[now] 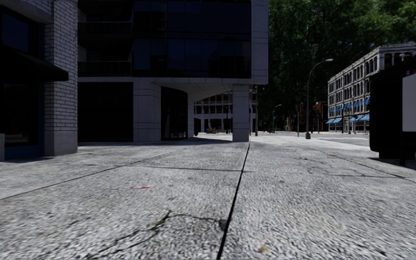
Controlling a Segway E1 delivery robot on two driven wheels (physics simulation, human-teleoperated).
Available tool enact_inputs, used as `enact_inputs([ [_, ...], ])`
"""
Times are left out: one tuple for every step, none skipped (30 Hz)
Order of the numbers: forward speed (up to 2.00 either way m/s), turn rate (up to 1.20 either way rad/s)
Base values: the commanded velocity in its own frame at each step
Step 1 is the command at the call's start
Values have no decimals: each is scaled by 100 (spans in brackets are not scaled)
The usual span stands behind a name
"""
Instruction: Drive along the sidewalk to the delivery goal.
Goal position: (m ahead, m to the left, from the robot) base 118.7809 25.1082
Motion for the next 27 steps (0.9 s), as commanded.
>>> enact_inputs([
  [200,20],
  [200,20],
  [200,20],
  [200,19],
  [200,19],
  [200,6],
  [200,0],
  [200,0],
  [200,0],
  [200,0],
  [200,0],
  [200,0],
  [200,0],
  [200,0],
  [200,0],
  [200,0],
  [200,0],
  [200,0],
  [200,0],
  [200,0],
  [200,0],
  [200,0],
  [200,0],
  [200,0],
  [200,0],
  [200,0],
  [200,0],
])
